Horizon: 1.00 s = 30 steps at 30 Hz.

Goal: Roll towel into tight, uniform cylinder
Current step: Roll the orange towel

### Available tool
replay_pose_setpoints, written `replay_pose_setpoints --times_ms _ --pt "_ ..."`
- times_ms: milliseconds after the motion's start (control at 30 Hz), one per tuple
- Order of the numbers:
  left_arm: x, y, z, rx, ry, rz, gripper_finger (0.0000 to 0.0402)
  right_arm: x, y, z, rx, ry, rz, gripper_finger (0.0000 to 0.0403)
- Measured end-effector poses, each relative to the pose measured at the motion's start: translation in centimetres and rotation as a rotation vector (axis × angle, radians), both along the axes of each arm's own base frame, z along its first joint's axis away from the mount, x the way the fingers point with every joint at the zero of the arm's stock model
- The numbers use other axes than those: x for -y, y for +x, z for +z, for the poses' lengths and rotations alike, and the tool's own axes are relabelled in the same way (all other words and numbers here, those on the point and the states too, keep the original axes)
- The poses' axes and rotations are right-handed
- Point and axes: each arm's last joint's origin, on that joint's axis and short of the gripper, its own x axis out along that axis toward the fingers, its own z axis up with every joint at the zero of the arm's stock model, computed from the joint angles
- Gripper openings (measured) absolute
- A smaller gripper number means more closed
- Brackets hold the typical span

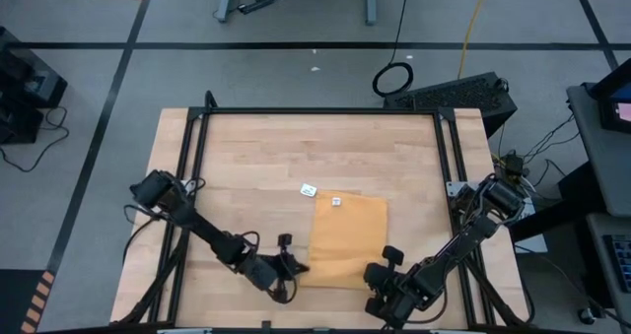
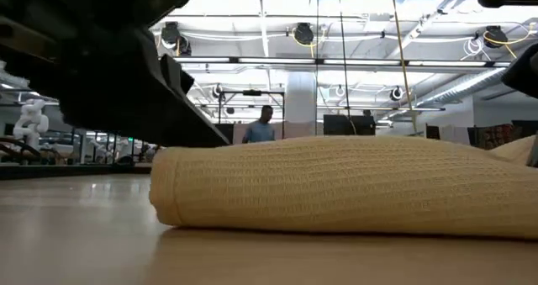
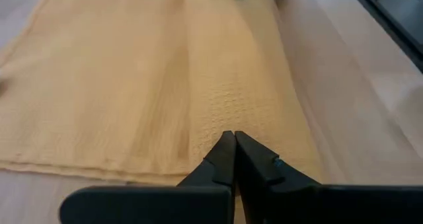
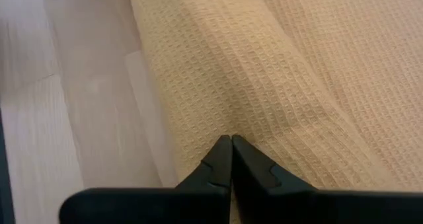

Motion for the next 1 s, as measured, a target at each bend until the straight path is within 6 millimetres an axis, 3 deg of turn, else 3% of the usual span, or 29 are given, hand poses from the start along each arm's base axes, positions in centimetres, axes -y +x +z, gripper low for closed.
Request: replay_pose_setpoints --times_ms 267,567,733,833,1000 --pt "-2.6 2.1 -0.6 0.042 0.0 0.09 0.001 -0.1 0.0 0.0 -0.007 0.018 0.008 0.0" --pt "-4.7 3.5 -2.0 -0.029 -0.127 0.048 0.001 -0.2 0.1 0.0 -0.016 -0.017 0.079 0.0" --pt "-4.7 3.9 -3.3 -0.021 -0.181 0.079 0.001 0.0 -0.2 2.7 0.046 0.045 0.051 0.0003" --pt "-4.6 4.0 -3.5 0.0 -0.194 0.078 0.001 -0.5 -1.0 4.1 0.095 0.075 0.05 0.0019" --pt "-4.5 4.1 -3.4 0.01 -0.203 0.069 0.001 -2.1 -2.7 3.8 0.128 0.051 0.082 0.0086"
